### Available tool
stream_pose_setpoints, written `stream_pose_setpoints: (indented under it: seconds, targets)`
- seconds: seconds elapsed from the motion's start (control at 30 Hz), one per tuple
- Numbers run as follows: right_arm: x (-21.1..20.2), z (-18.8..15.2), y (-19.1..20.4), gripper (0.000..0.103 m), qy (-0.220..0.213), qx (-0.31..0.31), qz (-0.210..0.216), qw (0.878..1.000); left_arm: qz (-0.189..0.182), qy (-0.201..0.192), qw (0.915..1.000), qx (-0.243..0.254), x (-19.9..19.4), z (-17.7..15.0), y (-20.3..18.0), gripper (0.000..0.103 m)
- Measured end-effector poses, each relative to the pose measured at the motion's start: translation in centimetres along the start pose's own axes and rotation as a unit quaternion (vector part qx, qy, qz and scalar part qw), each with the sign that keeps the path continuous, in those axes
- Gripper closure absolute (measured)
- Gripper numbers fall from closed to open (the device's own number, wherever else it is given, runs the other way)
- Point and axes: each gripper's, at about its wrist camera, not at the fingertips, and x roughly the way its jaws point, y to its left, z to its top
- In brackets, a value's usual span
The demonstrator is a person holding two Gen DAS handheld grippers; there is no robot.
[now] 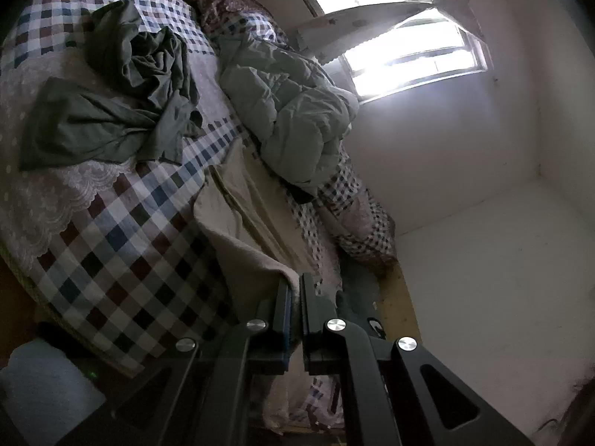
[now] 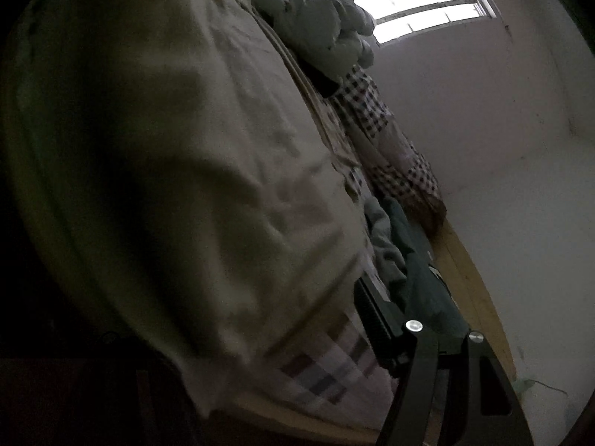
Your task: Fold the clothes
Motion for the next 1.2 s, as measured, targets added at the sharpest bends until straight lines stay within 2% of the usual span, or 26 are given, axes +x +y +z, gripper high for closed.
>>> stream_pose_setpoints:
  seconds: [0.37,0.47,0.53,0.7,0.83,1.2]
  targets:
    - [-0.2,-3.4,-2.7,0.033,-0.001,-0.018,0.010,1.000,0.020,-0.013,0.9997,0.004,-0.3,0.3,-0.1,0.100]
    - [-0.2,-3.7,-2.0,0.039,0.004,-0.032,0.020,0.999,0.025,-0.018,0.9995,0.004,-0.5,0.5,0.1,0.100]
    - [-0.3,-4.0,-1.4,0.048,0.009,-0.041,0.024,0.999,0.029,-0.020,0.9994,0.005,-0.7,0.7,0.2,0.100]
    - [-0.1,-4.7,-2.2,0.056,0.014,-0.029,0.023,0.999,0.038,-0.015,0.9991,0.008,-0.2,0.6,0.3,0.100]
    - [-0.4,-5.1,-2.5,0.070,0.006,-0.032,0.022,0.999,0.040,-0.011,0.9991,0.007,0.2,0.6,0.5,0.100]
    - [-1.6,-6.0,-0.1,0.069,-0.043,-0.112,-0.007,0.993,0.042,-0.001,0.9991,0.009,1.0,0.4,0.4,0.100]
